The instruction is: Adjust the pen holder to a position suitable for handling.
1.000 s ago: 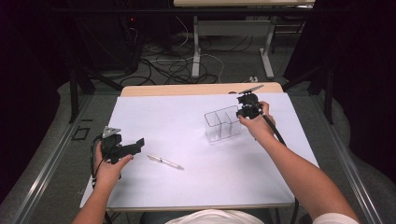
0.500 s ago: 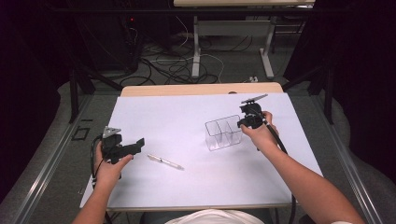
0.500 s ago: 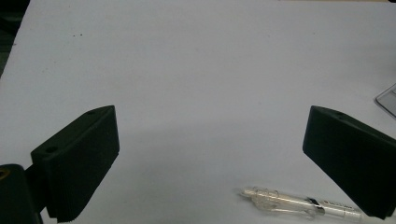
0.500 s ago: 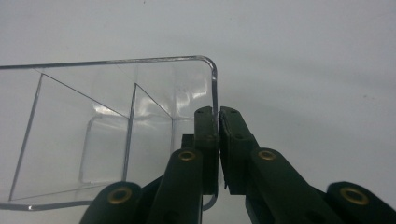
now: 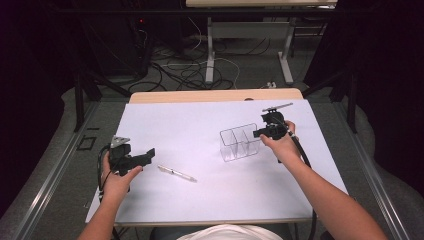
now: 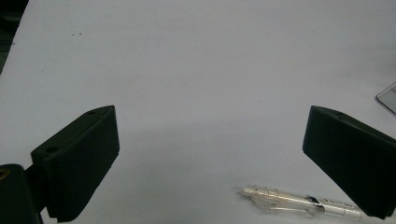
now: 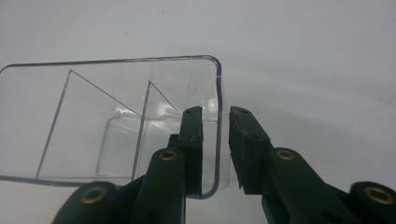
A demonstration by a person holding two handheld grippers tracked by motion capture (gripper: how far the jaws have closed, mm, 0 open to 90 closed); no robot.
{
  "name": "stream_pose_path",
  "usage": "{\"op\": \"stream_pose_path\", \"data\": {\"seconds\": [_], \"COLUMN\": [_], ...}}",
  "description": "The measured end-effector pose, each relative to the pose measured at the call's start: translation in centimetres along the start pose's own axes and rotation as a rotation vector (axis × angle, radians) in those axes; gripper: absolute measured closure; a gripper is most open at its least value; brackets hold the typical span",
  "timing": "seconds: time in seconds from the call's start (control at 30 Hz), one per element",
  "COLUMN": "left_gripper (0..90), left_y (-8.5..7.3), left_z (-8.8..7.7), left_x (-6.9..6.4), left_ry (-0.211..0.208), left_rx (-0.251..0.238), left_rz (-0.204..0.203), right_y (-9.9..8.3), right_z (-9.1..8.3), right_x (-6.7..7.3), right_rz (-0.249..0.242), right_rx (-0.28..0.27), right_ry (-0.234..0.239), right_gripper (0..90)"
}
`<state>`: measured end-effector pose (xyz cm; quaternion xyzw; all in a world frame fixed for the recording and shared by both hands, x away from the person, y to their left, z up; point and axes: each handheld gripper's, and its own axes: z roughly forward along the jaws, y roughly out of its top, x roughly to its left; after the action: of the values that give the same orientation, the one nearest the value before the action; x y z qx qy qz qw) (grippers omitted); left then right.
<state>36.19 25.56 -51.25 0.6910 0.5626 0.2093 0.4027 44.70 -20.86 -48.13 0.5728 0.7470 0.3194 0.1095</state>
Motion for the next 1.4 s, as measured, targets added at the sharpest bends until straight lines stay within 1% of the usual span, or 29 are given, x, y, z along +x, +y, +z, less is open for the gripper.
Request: {"op": "stream_pose_path", "data": {"seconds": [0.07,0.1,0.13,0.17,0.2,0.27,0.3,0.37,0.4,0.43,0.5,0.6,0.63,0.67,0.77,0.83,0.87,0.9,0.93,0.97,1.07,1.17,1.2,1.23,1.27,1.3,1.4], "left_gripper": [3.8,3.8,3.9,3.9,3.9,3.9,3.9,3.9,3.9,4.0,4.0,4.2,4.2,4.2,4.2,4.3,4.3,4.2,4.2,4.2,4.2,4.3,4.3,4.3,4.3,4.3,4.4], "left_y": [0.0,0.0,0.0,0.0,0.0,0.0,0.0,0.0,0.0,0.0,0.0,0.1,0.1,0.1,0.1,0.1,0.1,0.1,0.1,0.1,0.1,0.1,0.1,0.1,0.1,0.1,0.1], "left_z": [0.0,0.0,0.0,0.1,0.2,0.2,0.3,0.3,0.3,0.3,0.2,0.1,0.1,0.1,0.1,0.1,0.1,0.0,0.0,0.1,0.1,0.1,0.1,0.0,0.0,0.1,0.1], "left_x": [0.0,0.0,0.0,0.0,0.0,0.1,0.1,0.1,0.2,0.2,0.2,0.2,0.1,0.0,-0.1,-0.2,-0.2,-0.2,-0.2,-0.2,-0.1,0.0,0.0,0.0,0.0,0.0,0.0], "left_ry": [-0.001,0.000,0.000,0.001,0.001,0.002,0.002,0.003,0.003,0.003,0.003,0.000,0.001,-0.001,-0.002,-0.002,-0.004,-0.006,-0.005,-0.004,-0.005,-0.002,-0.004,-0.003,-0.004,-0.004,-0.002], "left_rx": [0.000,0.002,0.004,0.006,0.002,0.006,0.007,0.008,0.006,0.004,0.006,0.007,0.003,0.003,0.003,0.003,0.001,0.004,0.005,0.006,0.006,0.005,0.004,0.007,0.004,0.005,0.010], "left_rz": [0.001,0.001,0.001,-0.001,-0.001,-0.003,-0.002,-0.001,-0.003,-0.008,-0.007,0.002,0.003,0.005,0.008,0.010,0.009,0.014,0.015,0.014,0.009,0.012,0.010,0.007,0.004,0.003,0.006], "right_y": [-0.2,-0.3,-0.5,-0.5,-0.6,-0.9,-1.0,-1.4,-1.6,-1.9,-2.4,-3.0,-3.1,-3.2,-3.5,-3.7,-3.8,-3.8,-3.8,-3.9,-3.9,-4.1,-4.1,-4.2,-4.3,-4.3,-4.5], "right_z": [-0.4,-0.6,-1.1,-1.1,-1.3,-1.7,-1.9,-2.4,-2.6,-2.9,-3.2,-3.2,-3.1,-2.9,-2.0,-1.4,-1.1,-1.0,-0.7,-0.6,0.0,0.4,0.5,0.5,0.5,0.5,0.5], "right_x": [0.0,0.0,-0.1,-0.1,-0.1,-0.3,-0.4,-0.7,-0.9,-1.1,-1.5,-2.2,-2.5,-2.7,-3.3,-3.4,-3.6,-3.6,-3.7,-3.5,-3.0,-2.2,-1.9,-1.6,-1.5,-1.5,-1.6], "right_rz": [-0.007,-0.017,-0.024,-0.024,-0.024,-0.025,-0.025,-0.034,-0.041,-0.045,-0.039,-0.035,-0.036,-0.034,-0.054,-0.040,-0.048,-0.030,-0.035,-0.028,-0.049,-0.074,-0.089,-0.092,-0.096,-0.098,-0.047], "right_rx": [-0.031,-0.053,-0.080,-0.080,-0.095,-0.116,-0.126,-0.158,-0.187,-0.206,-0.231,-0.240,-0.244,-0.237,-0.213,-0.193,-0.195,-0.184,-0.181,-0.173,-0.162,-0.147,-0.143,-0.140,-0.139,-0.140,-0.124], "right_ry": [0.014,0.013,0.028,0.028,0.026,0.047,0.047,0.057,0.060,0.059,0.061,0.041,0.038,0.030,0.004,-0.008,-0.015,-0.013,-0.006,-0.005,-0.006,-0.002,-0.005,-0.007,-0.021,-0.023,0.002], "right_gripper": [72.5,72.1,71.2,71.2,70.8,70.2,70.1,70.0,70.2,71.3,74.6,81.7,85.7,89.8,90.0,90.0,90.0,90.0,90.0,90.0,90.0,90.0,90.0,90.0,90.0,90.0,90.0]}}
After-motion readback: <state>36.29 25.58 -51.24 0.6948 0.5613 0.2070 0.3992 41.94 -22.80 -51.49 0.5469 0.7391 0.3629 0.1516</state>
